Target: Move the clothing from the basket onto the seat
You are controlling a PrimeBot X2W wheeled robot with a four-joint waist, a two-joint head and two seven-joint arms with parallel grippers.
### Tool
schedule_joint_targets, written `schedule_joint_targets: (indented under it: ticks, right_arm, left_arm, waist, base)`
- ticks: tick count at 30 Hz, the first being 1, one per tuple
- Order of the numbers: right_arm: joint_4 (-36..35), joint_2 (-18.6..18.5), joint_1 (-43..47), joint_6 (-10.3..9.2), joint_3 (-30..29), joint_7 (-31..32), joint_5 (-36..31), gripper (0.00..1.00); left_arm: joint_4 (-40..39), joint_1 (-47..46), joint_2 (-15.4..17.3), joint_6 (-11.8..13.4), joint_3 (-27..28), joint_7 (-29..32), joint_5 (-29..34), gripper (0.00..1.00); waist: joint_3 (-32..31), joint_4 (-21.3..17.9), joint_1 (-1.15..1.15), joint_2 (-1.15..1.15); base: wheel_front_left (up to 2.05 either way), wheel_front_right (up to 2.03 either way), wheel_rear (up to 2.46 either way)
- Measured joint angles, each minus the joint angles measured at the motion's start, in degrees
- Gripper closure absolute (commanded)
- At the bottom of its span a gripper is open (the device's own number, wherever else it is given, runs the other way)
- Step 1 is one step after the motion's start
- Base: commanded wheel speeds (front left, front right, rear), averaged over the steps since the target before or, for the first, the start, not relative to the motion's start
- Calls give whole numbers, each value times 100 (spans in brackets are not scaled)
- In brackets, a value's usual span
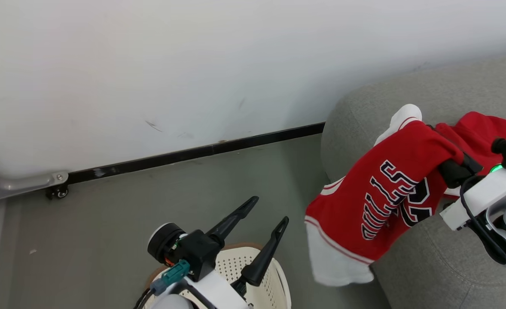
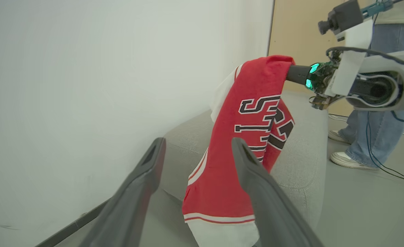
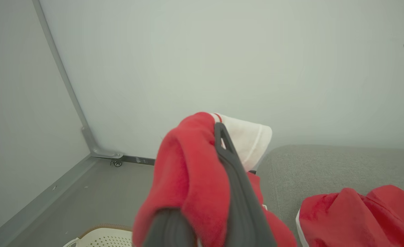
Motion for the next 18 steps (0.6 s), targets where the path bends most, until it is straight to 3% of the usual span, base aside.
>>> schedule_joint_targets:
  ticks: [18]
  right_arm:
    - [-247, -162, 504, 0, -471, -1, -202, 100]
  left_arm:
    - [-154, 0, -119, -2, -417, -43, -107, 0]
  waist:
    - [-63, -587, 0, 0]
  base:
    - [0, 0, 0]
